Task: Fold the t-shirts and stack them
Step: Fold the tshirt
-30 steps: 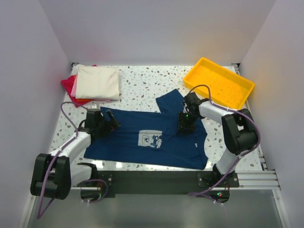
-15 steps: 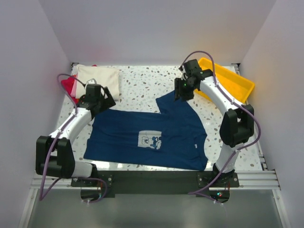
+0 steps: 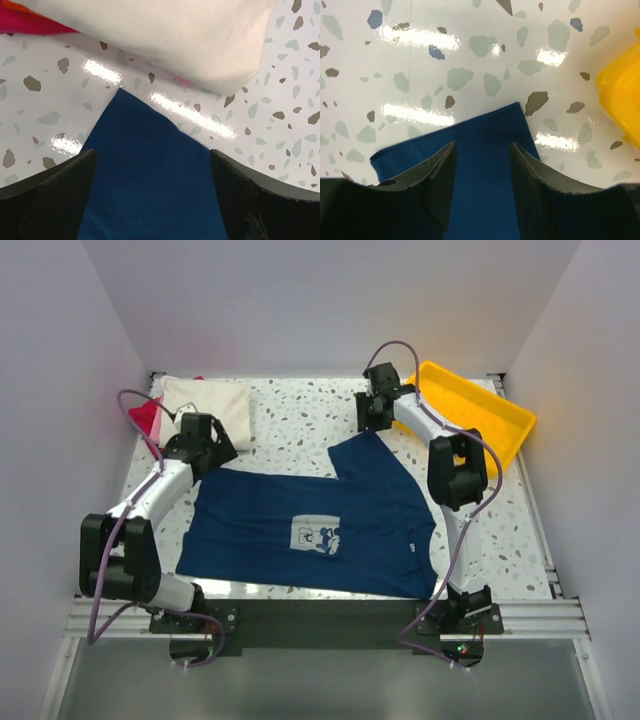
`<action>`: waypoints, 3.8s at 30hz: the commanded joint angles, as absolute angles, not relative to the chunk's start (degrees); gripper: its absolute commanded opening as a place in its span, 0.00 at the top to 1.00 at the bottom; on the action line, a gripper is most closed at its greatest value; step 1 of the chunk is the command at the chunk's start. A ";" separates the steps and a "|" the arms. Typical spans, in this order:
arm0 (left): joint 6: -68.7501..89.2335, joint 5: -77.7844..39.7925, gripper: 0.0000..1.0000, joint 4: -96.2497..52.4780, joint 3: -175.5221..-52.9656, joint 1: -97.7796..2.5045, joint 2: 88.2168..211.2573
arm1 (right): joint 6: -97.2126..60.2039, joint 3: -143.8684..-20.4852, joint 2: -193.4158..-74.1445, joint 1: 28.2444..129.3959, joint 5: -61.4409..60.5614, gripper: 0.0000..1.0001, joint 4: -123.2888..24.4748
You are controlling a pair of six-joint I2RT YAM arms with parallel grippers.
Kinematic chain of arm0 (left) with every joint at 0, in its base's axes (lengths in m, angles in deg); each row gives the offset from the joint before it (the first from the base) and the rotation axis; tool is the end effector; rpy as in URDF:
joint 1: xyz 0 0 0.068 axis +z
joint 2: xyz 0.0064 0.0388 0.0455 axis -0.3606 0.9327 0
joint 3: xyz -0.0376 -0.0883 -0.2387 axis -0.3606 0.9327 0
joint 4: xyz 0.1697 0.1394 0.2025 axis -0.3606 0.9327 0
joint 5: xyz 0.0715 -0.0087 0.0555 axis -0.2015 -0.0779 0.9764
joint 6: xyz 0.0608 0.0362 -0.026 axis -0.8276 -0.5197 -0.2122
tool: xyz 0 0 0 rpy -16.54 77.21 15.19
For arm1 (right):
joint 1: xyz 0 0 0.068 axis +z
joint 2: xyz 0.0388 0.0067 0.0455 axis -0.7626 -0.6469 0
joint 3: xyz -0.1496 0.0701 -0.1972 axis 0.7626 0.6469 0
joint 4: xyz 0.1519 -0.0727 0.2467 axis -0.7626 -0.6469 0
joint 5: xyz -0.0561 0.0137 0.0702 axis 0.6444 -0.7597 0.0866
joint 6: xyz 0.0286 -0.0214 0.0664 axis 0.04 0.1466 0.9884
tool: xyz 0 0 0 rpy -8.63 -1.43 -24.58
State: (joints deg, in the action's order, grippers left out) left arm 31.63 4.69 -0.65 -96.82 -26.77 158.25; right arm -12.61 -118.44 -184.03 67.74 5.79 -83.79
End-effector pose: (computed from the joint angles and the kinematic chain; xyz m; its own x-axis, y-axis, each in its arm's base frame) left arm 0.3612 -0.0186 0.1726 -0.5791 -0.4700 -0.6661 -0.4727 0.8593 -0.1953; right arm 0.5243 0.1726 0.1498 -0.8254 -0.0376 -0.5634 -0.1454 0.9783 0.1476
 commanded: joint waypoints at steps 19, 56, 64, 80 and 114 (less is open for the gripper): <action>32.41 6.23 0.02 0.35 -92.26 -26.50 147.81 | -15.39 -116.32 -187.17 67.27 11.51 0.51 -73.69; 29.69 5.70 0.48 -9.41 -97.97 -19.56 169.78 | -12.49 -103.05 -179.44 67.18 9.14 1.00 -72.81; 29.51 4.21 0.52 -11.43 -99.03 -19.12 172.23 | -12.84 -101.38 -178.47 67.27 8.78 1.00 -72.89; 29.69 3.59 0.73 -11.52 -100.61 -18.85 176.02 | -12.75 -100.85 -177.95 67.27 7.90 1.00 -73.33; 25.91 -1.77 1.00 -8.53 -111.77 -19.12 178.30 | -8.62 -134.77 -188.31 61.74 -0.18 1.00 -82.56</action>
